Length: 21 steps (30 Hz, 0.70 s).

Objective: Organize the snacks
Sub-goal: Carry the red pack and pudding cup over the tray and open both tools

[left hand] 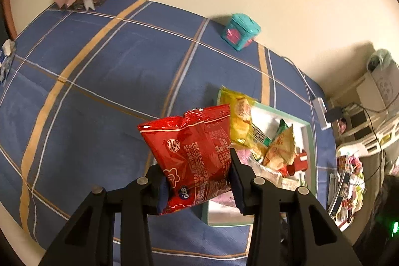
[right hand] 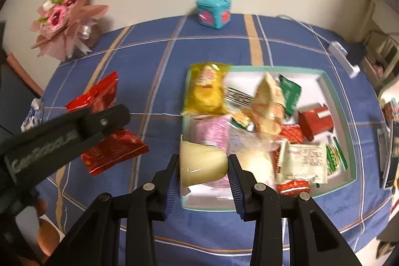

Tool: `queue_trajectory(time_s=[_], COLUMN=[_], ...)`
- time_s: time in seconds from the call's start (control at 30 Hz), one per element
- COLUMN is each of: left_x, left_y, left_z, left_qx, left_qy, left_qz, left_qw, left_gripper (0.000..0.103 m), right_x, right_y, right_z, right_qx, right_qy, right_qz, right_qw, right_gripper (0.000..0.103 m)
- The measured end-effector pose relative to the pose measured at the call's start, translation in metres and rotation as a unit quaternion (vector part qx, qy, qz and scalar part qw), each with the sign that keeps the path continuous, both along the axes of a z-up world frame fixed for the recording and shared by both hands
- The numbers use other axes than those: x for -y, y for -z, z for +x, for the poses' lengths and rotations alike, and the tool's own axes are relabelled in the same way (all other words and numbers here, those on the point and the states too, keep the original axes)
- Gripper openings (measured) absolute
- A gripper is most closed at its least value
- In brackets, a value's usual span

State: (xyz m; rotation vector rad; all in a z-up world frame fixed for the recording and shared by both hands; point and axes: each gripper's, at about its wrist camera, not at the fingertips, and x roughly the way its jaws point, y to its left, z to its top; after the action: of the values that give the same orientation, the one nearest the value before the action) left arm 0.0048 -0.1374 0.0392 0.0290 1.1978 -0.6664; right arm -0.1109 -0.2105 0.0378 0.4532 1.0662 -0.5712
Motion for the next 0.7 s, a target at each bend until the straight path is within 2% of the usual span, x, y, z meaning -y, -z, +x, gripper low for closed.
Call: queue_trajectory(time_s=[0.17, 0.33, 0.5, 0.7], left_x=[0.021, 0.046, 0.065, 0.086], left_y=[0.003, 0.008, 0.008, 0.007], left_z=[-0.018, -0.04, -0.051, -0.051], left_qx=[-0.006, -0.011, 0.011, 0.045], left_qy=[0.037, 0.08, 0.108, 0.126], left_qz=[-0.001, 0.0, 0.004, -0.003], left_qw=[0.9993, 0.9967, 0.9941, 0.991], left_gripper=[0.043, 0.043, 0.043, 0.043], right_x=[0.044, 0.079, 0.094, 0.099], right_y=[0.004, 0.006, 0.006, 0.016], right_z=[-0.031, -0.061, -0.071, -0.063], right_qx=[-0.01, -0.009, 0.0, 0.008], right_qy=[0.076, 0.13, 0.147, 0.14], right_qz=[0.011, 0.024, 0.029, 0.041], right_qw=[0.997, 0.991, 0.989, 0.989], right_gripper=[0.04, 0.04, 0.04, 0.04])
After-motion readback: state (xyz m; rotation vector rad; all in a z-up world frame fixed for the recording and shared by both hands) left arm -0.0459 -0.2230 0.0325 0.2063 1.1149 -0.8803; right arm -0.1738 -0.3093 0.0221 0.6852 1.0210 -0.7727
